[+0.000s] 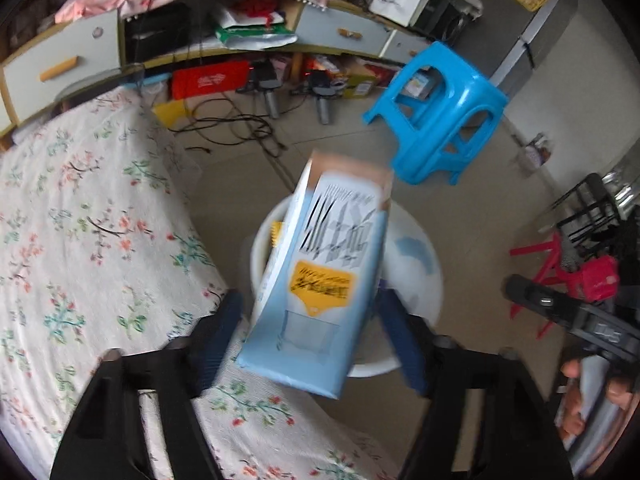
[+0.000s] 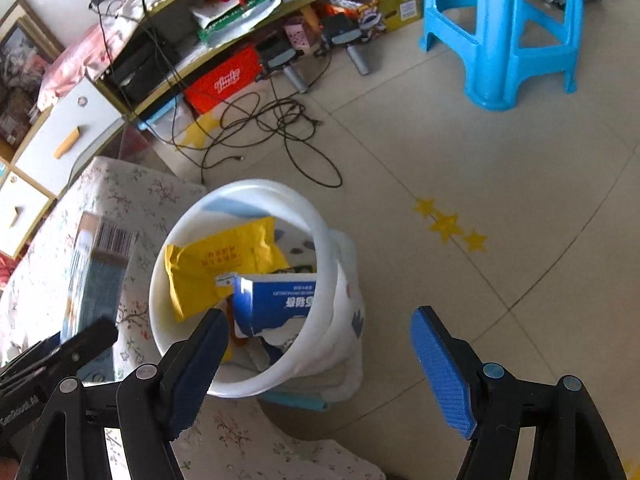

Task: Collect trash
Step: 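Carry the milk carton in the left gripper over the wastebasket and release it, then move both grippers back over the table toward the tissue and AD bottle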

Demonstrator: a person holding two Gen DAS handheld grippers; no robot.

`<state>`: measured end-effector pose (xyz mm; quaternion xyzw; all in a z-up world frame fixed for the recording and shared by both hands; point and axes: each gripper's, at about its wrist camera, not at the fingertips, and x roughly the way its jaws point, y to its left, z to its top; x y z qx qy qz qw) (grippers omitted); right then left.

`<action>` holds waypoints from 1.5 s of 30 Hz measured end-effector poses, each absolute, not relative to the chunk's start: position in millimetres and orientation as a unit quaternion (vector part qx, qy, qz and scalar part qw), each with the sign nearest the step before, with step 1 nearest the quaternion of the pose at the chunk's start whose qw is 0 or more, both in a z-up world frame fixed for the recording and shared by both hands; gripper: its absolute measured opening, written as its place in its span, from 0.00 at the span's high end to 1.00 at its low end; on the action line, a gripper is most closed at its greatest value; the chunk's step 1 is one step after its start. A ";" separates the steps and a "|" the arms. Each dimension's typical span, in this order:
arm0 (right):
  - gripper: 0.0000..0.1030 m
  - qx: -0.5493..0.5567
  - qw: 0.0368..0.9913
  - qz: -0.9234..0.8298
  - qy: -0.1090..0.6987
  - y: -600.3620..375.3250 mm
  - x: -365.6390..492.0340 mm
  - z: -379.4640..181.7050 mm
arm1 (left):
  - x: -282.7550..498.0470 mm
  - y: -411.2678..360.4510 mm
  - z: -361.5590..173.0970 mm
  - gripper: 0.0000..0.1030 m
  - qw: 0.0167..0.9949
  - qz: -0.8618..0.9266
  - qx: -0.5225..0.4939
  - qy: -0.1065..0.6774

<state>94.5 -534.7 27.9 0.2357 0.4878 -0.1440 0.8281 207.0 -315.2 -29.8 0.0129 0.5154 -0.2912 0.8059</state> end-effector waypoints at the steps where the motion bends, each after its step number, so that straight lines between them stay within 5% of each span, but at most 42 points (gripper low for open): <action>1: 0.19 0.240 0.829 -0.145 0.485 -536.0 93.5 29.1 | 206.6 -314.3 -28.6 0.12 0.812 -0.280 0.022 0.512; 17: 0.16 0.219 0.836 -0.130 0.486 -507.7 104.3 35.9 | 184.7 -209.7 -34.8 0.11 0.822 -0.216 0.061 0.523; 45: 0.13 0.106 0.838 -0.012 0.535 -305.4 179.1 14.0 | 167.9 53.2 -37.5 0.02 0.829 -0.077 -0.048 0.553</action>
